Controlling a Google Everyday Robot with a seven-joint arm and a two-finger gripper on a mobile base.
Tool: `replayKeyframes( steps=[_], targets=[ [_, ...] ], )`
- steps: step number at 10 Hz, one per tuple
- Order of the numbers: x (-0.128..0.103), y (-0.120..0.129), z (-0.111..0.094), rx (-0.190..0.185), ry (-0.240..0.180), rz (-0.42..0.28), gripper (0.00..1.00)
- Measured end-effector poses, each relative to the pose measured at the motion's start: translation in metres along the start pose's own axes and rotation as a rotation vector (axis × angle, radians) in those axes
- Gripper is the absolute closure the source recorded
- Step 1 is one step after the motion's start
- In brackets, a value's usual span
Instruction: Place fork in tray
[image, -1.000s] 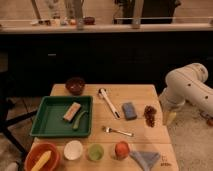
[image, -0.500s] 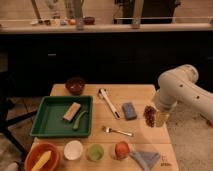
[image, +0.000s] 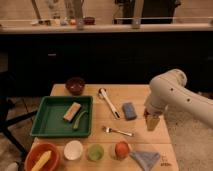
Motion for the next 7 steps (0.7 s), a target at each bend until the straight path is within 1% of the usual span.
replayKeyframes(
  steps=[3,5,7],
  targets=[
    [-0.014,0.010,0.018,0.004,-0.034,0.012,0.20],
    [-0.022,0.016,0.033,-0.009,-0.049,0.012,0.20],
    [-0.037,0.017,0.058,-0.018,-0.062,-0.010,0.20]
  ],
)
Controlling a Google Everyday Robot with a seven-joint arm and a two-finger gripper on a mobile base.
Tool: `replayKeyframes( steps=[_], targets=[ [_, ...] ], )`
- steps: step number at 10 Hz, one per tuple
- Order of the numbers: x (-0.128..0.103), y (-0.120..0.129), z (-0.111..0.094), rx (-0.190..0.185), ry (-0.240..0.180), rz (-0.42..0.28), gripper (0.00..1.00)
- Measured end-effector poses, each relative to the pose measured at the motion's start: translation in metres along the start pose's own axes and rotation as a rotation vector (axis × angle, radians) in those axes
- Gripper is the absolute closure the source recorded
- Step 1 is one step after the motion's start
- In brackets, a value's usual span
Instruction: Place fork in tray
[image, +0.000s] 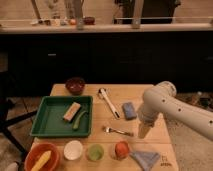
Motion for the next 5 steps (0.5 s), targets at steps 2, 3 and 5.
replayKeyframes(
  steps=[2,3,5],
  targets=[
    [-0.007,-0.002,0.019,-0.006,-0.003,0.005,0.20],
    [-0.008,-0.002,0.024,-0.007,-0.004,0.014,0.20],
    [-0.016,-0.002,0.037,-0.010,0.000,0.044,0.20]
  ],
)
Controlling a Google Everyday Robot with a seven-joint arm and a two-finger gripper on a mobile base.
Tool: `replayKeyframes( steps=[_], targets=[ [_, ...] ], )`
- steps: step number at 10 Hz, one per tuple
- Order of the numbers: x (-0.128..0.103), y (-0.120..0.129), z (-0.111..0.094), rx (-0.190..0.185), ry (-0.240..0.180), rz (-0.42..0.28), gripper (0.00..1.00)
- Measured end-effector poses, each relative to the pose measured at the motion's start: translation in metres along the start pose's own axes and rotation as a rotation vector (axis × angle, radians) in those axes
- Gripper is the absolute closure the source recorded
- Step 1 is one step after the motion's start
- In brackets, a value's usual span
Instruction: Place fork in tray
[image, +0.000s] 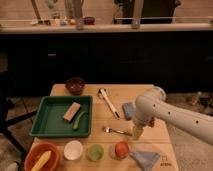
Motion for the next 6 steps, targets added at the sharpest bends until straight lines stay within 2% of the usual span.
replayKeyframes(
  steps=[3,6],
  targets=[
    [-0.018,0.006,0.022,-0.013,0.006,0.034,0.20],
    [-0.017,0.007,0.023,-0.013,0.007,0.041,0.20]
  ],
)
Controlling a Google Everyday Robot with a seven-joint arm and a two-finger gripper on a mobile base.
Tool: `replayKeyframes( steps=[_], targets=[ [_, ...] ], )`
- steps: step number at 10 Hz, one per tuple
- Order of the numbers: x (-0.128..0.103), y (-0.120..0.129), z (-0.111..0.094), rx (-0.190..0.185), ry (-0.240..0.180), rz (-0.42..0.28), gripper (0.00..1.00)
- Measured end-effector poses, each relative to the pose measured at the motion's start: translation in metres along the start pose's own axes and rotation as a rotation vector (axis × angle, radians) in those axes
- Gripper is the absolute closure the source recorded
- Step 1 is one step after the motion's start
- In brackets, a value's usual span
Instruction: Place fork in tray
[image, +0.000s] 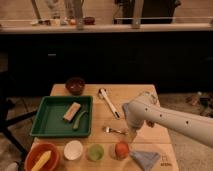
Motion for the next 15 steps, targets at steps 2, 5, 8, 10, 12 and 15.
replayKeyframes(
  steps=[2,5,8,10,12,15],
  targets=[
    [-0.001,0.000,0.000,0.000,0.000,-0.002,0.20],
    [0.004,0.001,0.001,0.007,-0.023,0.049,0.20],
    [-0.013,0.004,0.011,0.006,-0.053,0.069,0.20],
    [-0.023,0.005,0.019,-0.001,-0.067,0.070,0.20],
    [-0.036,0.005,0.027,-0.011,-0.080,0.058,0.33],
    [-0.049,0.003,0.035,-0.028,-0.092,0.041,0.50]
  ],
)
